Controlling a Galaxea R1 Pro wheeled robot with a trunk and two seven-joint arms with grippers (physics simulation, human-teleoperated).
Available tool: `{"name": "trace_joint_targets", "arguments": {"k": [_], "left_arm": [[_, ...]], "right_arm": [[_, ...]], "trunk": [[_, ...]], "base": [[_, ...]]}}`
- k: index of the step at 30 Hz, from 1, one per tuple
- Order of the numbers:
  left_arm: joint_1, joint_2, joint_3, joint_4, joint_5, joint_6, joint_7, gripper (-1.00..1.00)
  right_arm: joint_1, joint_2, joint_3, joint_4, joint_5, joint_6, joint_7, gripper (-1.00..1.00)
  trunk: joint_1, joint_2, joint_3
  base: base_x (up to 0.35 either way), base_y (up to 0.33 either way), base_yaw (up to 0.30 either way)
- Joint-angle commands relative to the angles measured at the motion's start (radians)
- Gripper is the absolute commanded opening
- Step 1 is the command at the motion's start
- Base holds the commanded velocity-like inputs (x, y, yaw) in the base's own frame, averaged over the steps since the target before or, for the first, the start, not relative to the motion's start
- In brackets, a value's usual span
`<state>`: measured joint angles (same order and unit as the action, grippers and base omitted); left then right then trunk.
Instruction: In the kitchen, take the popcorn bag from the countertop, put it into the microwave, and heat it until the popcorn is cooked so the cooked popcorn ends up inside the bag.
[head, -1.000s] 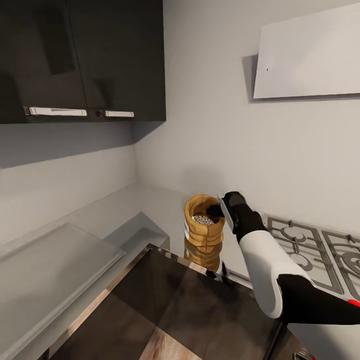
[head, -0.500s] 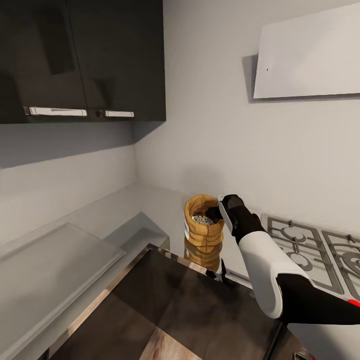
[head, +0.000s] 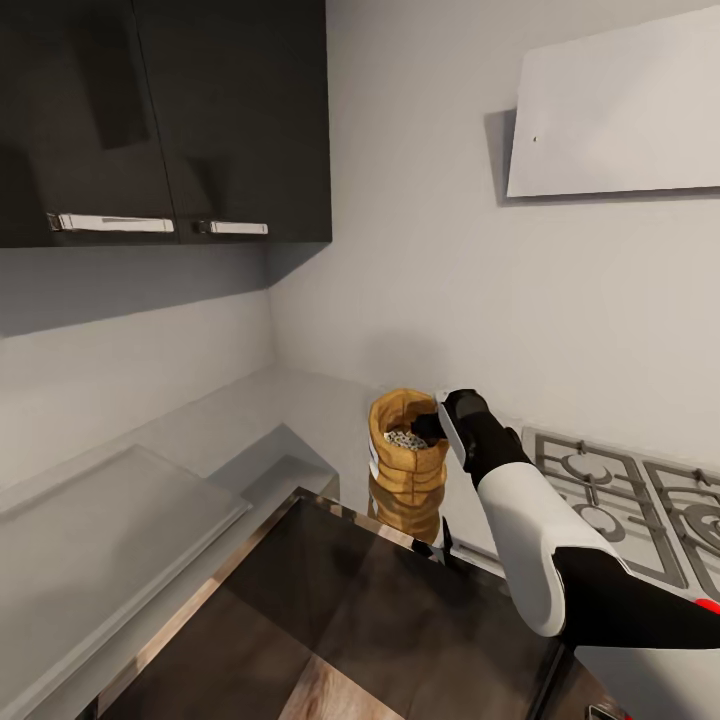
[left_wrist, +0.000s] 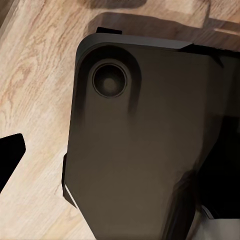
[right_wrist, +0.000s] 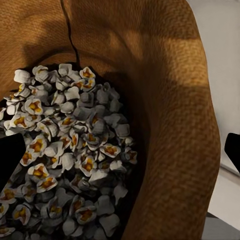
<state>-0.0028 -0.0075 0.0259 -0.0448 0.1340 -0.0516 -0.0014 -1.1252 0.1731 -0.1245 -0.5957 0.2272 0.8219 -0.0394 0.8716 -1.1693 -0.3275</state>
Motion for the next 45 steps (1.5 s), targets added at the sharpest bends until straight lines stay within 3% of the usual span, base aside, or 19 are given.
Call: {"name": "trace_joint_targets", "arguments": {"k": [1,8,9,17,24,29,33,36,45], "left_arm": [[0.0,0.0,0.002,0.0,0.007,-0.003,0.0,1.0],[0.0,0.0,0.002,0.0,0.007,-0.003,0.0,1.0],[0.0,0.0,0.002,0.0,0.007,-0.003,0.0,1.0],[0.0,0.0,0.002,-0.001,0.007,-0.003,0.0,1.0],[0.0,0.0,0.002,-0.001,0.007,-0.004,0.0,1.0],[0.0,0.0,0.002,-0.001,0.007,-0.004,0.0,1.0],[0.0,0.0,0.002,-0.001,0.007,-0.004,0.0,1.0],[0.0,0.0,0.002,-0.001,0.007,-0.004,0.0,1.0],[0.0,0.0,0.003,0.0,0.007,-0.003,0.0,1.0]], "right_arm": [[-0.001,0.001,-0.007,-0.001,0.006,0.003,0.001,1.0],[-0.001,0.001,-0.012,-0.001,0.006,0.003,0.001,1.0],[-0.001,0.001,-0.012,0.0,0.005,0.003,0.0,-1.0],[-0.001,0.001,-0.012,0.001,0.004,0.005,-0.049,-1.0],[-0.001,0.001,-0.012,-0.007,0.004,0.01,-0.053,-1.0],[-0.001,0.001,-0.03,-0.023,0.005,0.076,-0.051,-1.0],[-0.001,0.001,-0.074,-0.148,0.007,0.223,-0.051,-1.0],[-0.001,0.001,-0.079,-0.238,0.007,0.225,-0.051,-1.0],[-0.001,0.001,-0.086,-0.336,0.007,0.225,-0.048,-1.0]], "trunk": [[0.0,-0.001,-0.001],[0.0,-0.001,-0.001],[0.0,-0.001,-0.001],[0.0,-0.001,-0.001],[0.0,-0.001,-0.001],[0.0,-0.001,-0.001],[0.0,-0.001,-0.001],[0.0,-0.001,-0.001],[0.0,-0.001,-0.001]], "base": [[0.0,0.0,0.0],[0.0,0.0,0.0],[0.0,0.0,0.0],[0.0,0.0,0.0],[0.0,0.0,0.0],[0.0,0.0,0.0],[0.0,0.0,0.0],[0.0,0.0,0.0],[0.0,0.0,0.0]]}}
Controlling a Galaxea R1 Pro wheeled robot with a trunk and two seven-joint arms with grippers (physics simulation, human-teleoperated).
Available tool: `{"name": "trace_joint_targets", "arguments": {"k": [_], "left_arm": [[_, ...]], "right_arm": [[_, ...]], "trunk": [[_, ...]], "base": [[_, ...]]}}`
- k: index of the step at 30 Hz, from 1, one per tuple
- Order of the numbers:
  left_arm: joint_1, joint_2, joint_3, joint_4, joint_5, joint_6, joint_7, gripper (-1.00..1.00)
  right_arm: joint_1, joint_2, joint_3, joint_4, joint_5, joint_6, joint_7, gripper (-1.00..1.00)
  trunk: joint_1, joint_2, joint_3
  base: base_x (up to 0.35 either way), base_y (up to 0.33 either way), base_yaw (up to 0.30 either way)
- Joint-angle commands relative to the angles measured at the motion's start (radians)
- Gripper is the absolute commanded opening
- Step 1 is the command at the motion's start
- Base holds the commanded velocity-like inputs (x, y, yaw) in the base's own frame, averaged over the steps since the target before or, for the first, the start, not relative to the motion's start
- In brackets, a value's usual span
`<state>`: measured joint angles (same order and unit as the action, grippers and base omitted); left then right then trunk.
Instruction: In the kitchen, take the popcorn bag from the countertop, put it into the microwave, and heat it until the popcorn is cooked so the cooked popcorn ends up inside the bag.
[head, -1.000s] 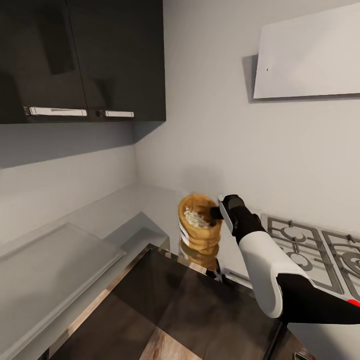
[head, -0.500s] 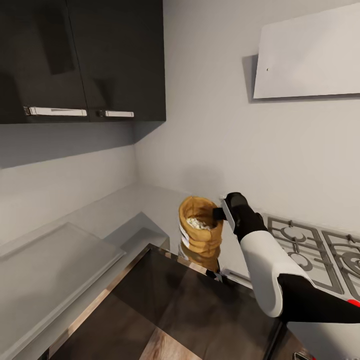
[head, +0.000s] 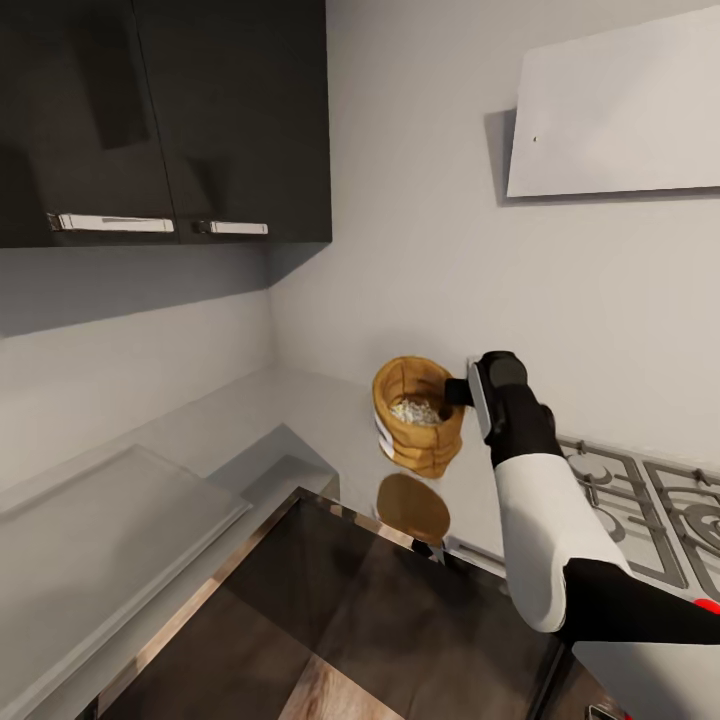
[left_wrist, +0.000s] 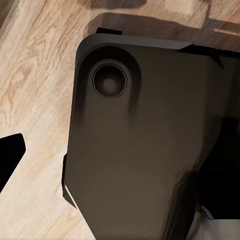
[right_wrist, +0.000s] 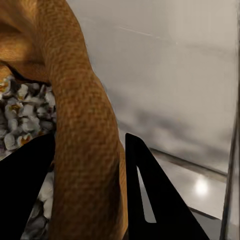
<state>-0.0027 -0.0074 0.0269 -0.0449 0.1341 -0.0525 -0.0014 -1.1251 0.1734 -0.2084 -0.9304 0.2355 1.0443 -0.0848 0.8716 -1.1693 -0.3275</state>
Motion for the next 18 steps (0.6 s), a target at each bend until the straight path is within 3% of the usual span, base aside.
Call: {"name": "trace_joint_targets", "arguments": {"k": [1,12,18], "left_arm": [[0.0,0.0,0.002,0.0,0.007,-0.002,0.0,1.0],[0.0,0.0,0.001,0.0,0.009,-0.001,0.0,1.0],[0.0,-0.005,0.001,0.0,0.008,-0.003,0.0,1.0]], "right_arm": [[-0.001,0.001,-0.001,-0.005,-0.001,0.003,-0.003,-1.0],[-0.001,0.001,-0.002,-0.008,0.004,0.003,-0.003,-1.0],[-0.001,0.001,-0.002,-0.008,0.002,0.003,-0.001,-1.0]], "trunk": [[0.0,-0.001,-0.001],[0.0,-0.001,-0.001],[0.0,-0.001,-0.001]], "base": [[0.0,0.0,0.0],[-0.003,0.0,0.0],[-0.281,0.0,0.0]]}}
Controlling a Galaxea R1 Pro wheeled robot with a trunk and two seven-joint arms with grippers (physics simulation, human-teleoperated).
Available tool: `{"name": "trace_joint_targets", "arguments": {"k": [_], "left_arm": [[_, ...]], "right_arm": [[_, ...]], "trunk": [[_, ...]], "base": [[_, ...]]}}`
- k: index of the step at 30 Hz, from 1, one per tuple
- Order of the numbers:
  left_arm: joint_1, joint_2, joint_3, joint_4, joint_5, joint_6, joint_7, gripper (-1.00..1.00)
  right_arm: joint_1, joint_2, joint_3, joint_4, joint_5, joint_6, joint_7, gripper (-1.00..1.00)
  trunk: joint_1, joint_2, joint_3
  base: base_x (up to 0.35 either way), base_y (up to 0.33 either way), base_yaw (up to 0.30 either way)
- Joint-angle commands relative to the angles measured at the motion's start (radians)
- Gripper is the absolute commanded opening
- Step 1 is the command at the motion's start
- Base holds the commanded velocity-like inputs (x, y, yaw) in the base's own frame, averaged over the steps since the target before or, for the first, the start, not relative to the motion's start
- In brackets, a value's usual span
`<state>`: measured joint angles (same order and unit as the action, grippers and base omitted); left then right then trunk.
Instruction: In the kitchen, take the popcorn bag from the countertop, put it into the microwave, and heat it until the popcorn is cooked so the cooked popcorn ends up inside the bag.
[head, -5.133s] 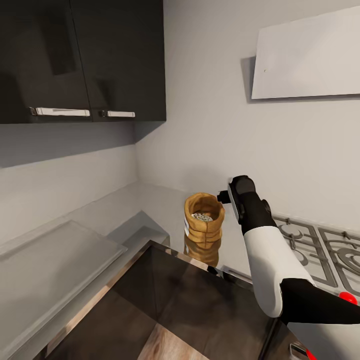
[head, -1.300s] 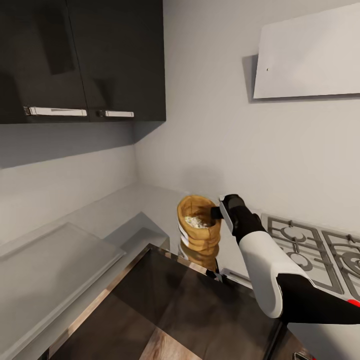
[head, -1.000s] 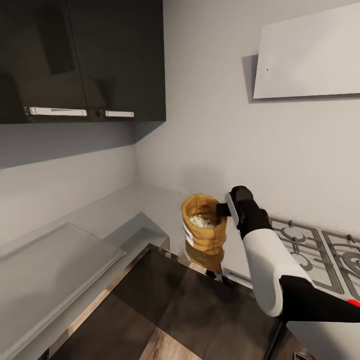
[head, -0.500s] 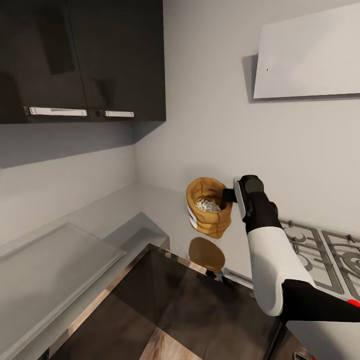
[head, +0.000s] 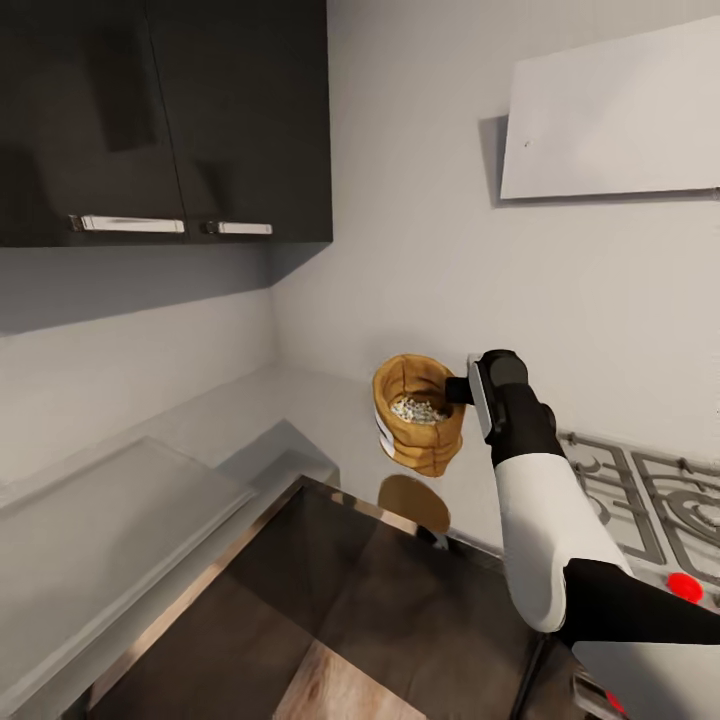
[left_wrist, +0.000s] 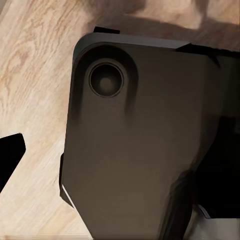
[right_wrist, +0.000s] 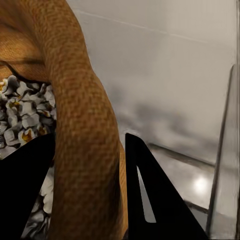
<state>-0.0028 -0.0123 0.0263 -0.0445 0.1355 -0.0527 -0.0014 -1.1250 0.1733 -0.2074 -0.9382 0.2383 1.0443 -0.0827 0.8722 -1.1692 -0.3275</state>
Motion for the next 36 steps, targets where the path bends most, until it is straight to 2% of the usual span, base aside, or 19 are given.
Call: {"name": "trace_joint_targets", "arguments": {"k": [1,36], "left_arm": [[0.0,-0.001,0.002,0.0,0.007,-0.002,0.0,1.0],[0.0,-0.002,0.001,0.0,0.007,-0.002,0.0,1.0]], "right_arm": [[-0.001,0.001,-0.003,-0.001,0.0,0.003,-0.003,-1.0],[-0.001,0.001,-0.003,0.012,0.0,0.003,0.0,-1.0]], "trunk": [[-0.001,-0.001,-0.001],[-0.001,-0.001,-0.001]], "base": [[-0.341,0.0,0.0],[-0.345,0.0,0.0]]}}
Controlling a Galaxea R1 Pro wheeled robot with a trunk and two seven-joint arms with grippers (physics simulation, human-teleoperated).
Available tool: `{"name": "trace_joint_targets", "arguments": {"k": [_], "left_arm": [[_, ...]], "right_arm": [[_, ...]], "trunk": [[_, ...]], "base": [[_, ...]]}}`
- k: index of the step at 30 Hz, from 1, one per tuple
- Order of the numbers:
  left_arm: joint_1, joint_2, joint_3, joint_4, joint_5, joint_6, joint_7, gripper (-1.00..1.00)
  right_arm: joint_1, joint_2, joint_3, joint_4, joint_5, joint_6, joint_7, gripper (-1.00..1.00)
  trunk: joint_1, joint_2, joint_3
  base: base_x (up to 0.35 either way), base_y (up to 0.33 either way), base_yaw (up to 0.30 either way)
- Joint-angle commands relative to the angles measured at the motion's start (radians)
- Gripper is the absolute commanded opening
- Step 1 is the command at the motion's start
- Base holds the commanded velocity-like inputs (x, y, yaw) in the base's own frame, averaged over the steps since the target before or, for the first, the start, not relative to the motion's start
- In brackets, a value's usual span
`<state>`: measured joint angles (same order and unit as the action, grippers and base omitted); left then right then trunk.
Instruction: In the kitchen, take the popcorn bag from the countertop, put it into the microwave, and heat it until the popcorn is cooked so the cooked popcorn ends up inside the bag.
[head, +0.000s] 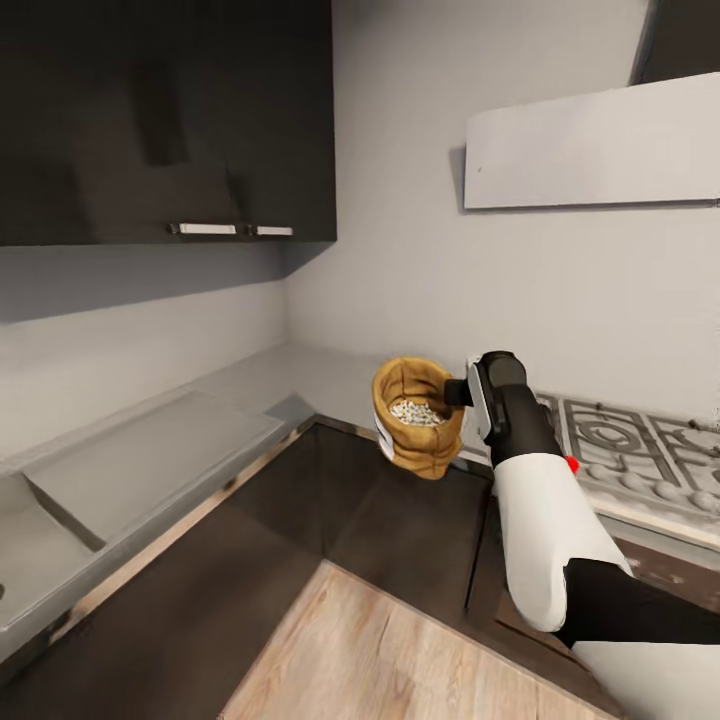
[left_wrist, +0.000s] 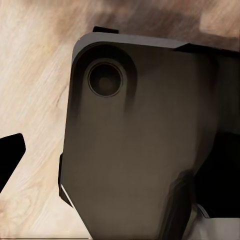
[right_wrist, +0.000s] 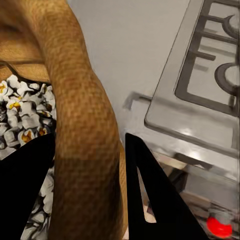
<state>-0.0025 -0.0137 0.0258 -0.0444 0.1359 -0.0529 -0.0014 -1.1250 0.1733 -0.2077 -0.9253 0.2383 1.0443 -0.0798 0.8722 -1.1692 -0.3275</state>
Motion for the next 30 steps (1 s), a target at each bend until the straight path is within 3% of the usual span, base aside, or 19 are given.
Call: {"name": "trace_joint_targets", "arguments": {"k": [1,24,28,30], "left_arm": [[0.0,0.0,0.002,0.0,0.007,-0.002,0.0,1.0],[-0.001,0.0,0.002,0.0,0.007,-0.002,0.0,1.0],[-0.001,0.0,0.002,0.0,0.007,-0.002,0.0,1.0],[0.0,0.001,0.003,0.0,0.008,-0.002,0.0,1.0]], "right_arm": [[-0.001,0.001,-0.002,0.0,0.0,0.003,-0.004,-1.0],[-0.003,0.001,-0.007,0.004,-0.007,0.003,0.002,-1.0],[-0.001,-0.013,-0.015,0.003,-0.007,0.003,0.003,-1.0],[-0.001,-0.035,-0.022,0.003,-0.007,0.003,0.002,-1.0]], "trunk": [[-0.001,-0.001,-0.001],[-0.001,-0.001,-0.001],[-0.001,-0.001,-0.001],[-0.001,-0.001,-0.001]], "base": [[-0.345,0.0,0.0],[-0.346,0.0,0.0],[-0.345,0.0,0.0],[-0.153,0.0,-0.039]]}}
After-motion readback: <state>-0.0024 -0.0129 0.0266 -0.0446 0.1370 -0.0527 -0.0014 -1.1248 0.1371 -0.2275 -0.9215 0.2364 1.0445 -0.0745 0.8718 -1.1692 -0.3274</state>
